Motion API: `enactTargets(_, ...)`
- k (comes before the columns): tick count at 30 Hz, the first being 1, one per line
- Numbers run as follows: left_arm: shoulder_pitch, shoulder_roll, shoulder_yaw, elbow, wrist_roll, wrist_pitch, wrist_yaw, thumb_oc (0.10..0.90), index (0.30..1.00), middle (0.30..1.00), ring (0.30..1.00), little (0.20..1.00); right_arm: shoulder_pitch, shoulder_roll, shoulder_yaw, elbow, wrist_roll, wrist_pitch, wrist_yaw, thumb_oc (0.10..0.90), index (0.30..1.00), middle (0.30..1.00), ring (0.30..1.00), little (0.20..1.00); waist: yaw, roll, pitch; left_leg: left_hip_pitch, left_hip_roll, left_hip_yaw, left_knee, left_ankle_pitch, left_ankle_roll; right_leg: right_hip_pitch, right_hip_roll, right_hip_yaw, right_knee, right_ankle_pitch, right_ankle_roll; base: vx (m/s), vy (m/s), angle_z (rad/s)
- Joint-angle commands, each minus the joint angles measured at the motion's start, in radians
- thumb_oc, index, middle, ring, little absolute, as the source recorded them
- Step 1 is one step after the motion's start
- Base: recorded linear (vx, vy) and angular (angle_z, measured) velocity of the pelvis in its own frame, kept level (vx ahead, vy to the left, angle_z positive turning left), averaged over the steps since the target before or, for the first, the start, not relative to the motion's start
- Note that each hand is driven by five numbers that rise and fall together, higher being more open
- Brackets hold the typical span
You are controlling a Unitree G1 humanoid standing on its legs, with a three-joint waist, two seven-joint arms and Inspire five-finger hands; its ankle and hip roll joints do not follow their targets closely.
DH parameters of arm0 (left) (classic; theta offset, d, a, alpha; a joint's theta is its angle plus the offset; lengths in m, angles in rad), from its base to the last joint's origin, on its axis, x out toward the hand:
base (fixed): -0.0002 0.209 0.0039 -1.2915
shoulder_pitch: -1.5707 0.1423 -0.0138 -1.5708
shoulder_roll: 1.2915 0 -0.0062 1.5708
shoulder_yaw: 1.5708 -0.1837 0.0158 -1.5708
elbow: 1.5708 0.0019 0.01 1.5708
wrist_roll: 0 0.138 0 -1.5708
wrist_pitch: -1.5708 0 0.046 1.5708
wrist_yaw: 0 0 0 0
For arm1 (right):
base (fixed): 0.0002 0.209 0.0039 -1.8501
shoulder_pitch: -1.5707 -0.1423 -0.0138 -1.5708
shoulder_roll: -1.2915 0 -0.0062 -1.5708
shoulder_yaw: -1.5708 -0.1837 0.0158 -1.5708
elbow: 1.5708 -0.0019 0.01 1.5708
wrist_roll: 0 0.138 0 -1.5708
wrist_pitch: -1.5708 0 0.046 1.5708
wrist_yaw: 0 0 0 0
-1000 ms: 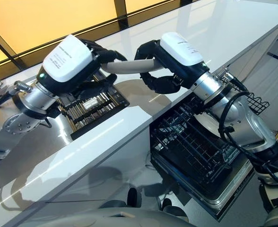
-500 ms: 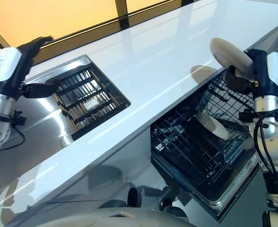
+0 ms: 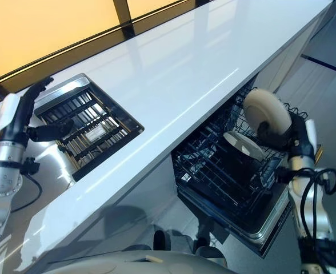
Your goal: Pick up plates and place into dishwasher.
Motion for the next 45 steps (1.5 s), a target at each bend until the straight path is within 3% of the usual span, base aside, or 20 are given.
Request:
enactTargets(1, -0.044, 0.029, 0.134, 0.054, -0.044, -0.060, 0.074, 0.800, 0.900, 0.900, 0.900, 0.900, -0.054, -0.033, -0.057, -0.158, 0.031, -0.128, 0.050, 0.100, 0.300, 0.300, 0.300, 0.200, -0.012, 0.026, -0.057, 0.054, -0.048, 0.027, 0.003, -0.152, 0.029, -0.070, 0.060, -0.028, 0.132, -0.102, 0.043, -0.02, 0.006, -0.05)
enactTargets(12, -0.002, 0.013, 0.129, 0.073, -0.073, -0.052, 0.113, 0.800, 0.900, 0.900, 0.900, 0.900, 0.004, -0.005, 0.003, -0.176, 0.010, -0.131, 0.037, 0.100, 0.300, 0.300, 0.300, 0.200, -0.026, 0.043, -0.028, 0.040, -0.048, 0.044, 0.004, -0.146, 0.025, -0.095, 0.054, -0.030, 0.145, -0.102, 0.049, -0.03, 0.010, -0.03)
enactTargets(20, -0.025, 0.016, 0.093, 0.066, -0.084, -0.026, 0.117, 0.800, 0.900, 0.900, 0.900, 0.900, -0.030, -0.009, 0.112, -0.109, -0.173, -0.104, -0.021, 0.100, 0.300, 0.300, 0.300, 0.200, -0.014, 0.051, -0.018, 0.034, -0.049, 0.040, 0.005, -0.141, 0.022, -0.098, 0.048, -0.042, 0.146, -0.101, 0.050, -0.01, 0.004, 0.00)
enactTargets(29, -0.069, 0.018, 0.025, 0.064, -0.073, -0.006, 0.111, 0.800, 0.900, 0.900, 0.900, 0.900, -0.112, -0.028, 0.254, -0.023, -0.275, -0.044, -0.091, 0.100, 0.300, 0.300, 0.300, 0.200, 0.015, 0.055, -0.006, 0.029, -0.050, 0.023, 0.009, -0.135, 0.015, -0.091, 0.039, -0.065, 0.147, -0.101, 0.048, 0.00, 0.001, 0.01)
enactTargets(36, -0.075, 0.021, 0.005, 0.065, -0.079, -0.004, 0.102, 0.800, 0.900, 0.900, 0.900, 0.900, -0.137, -0.032, 0.299, 0.021, -0.323, -0.010, -0.163, 0.100, 0.300, 0.300, 0.300, 0.200, 0.032, 0.056, -0.004, 0.025, -0.051, 0.009, 0.010, -0.132, 0.014, -0.085, 0.037, -0.077, 0.146, -0.105, 0.045, 0.01, 0.004, 0.05)
enactTargets(42, -0.071, 0.019, 0.002, 0.053, -0.081, 0.003, 0.087, 0.800, 0.900, 0.900, 0.900, 0.900, -0.143, -0.037, 0.318, 0.037, -0.365, 0.024, -0.154, 0.100, 0.300, 0.300, 0.300, 0.200, 0.041, 0.054, -0.001, 0.023, -0.052, 0.003, 0.014, -0.131, 0.014, -0.085, 0.035, -0.083, 0.152, -0.109, 0.043, 0.02, 0.001, 0.08)
enactTargets(43, -0.069, 0.019, 0.002, 0.052, -0.085, -0.001, 0.079, 0.800, 0.900, 0.900, 0.900, 0.900, -0.144, -0.035, 0.332, 0.057, -0.384, 0.066, -0.134, 0.575, 0.707, 0.707, 0.707, 0.675, 0.045, 0.052, -0.001, 0.023, -0.053, 0.002, 0.015, -0.131, 0.014, -0.084, 0.034, -0.085, 0.152, -0.109, 0.042, 0.02, 0.001, 0.08)
enactTargets(44, -0.068, 0.020, 0.001, 0.053, -0.085, -0.003, 0.077, 0.800, 0.900, 0.900, 0.900, 0.900, -0.145, -0.036, 0.336, 0.063, -0.386, 0.073, -0.133, 0.575, 0.707, 0.707, 0.707, 0.675, 0.046, 0.052, -0.001, 0.023, -0.052, 0.002, 0.015, -0.131, 0.013, -0.083, 0.034, -0.086, 0.151, -0.109, 0.042, 0.02, 0.001, 0.05)
enactTargets(45, -0.068, 0.020, 0.000, 0.052, -0.086, -0.004, 0.074, 0.800, 0.900, 0.900, 0.900, 0.900, -0.147, -0.037, 0.341, 0.070, -0.389, 0.082, -0.130, 0.800, 0.900, 0.900, 0.900, 0.900, 0.047, 0.051, -0.001, 0.023, -0.052, 0.003, 0.015, -0.131, 0.013, -0.082, 0.034, -0.088, 0.150, -0.109, 0.042, 0.00, 0.000, 0.00)
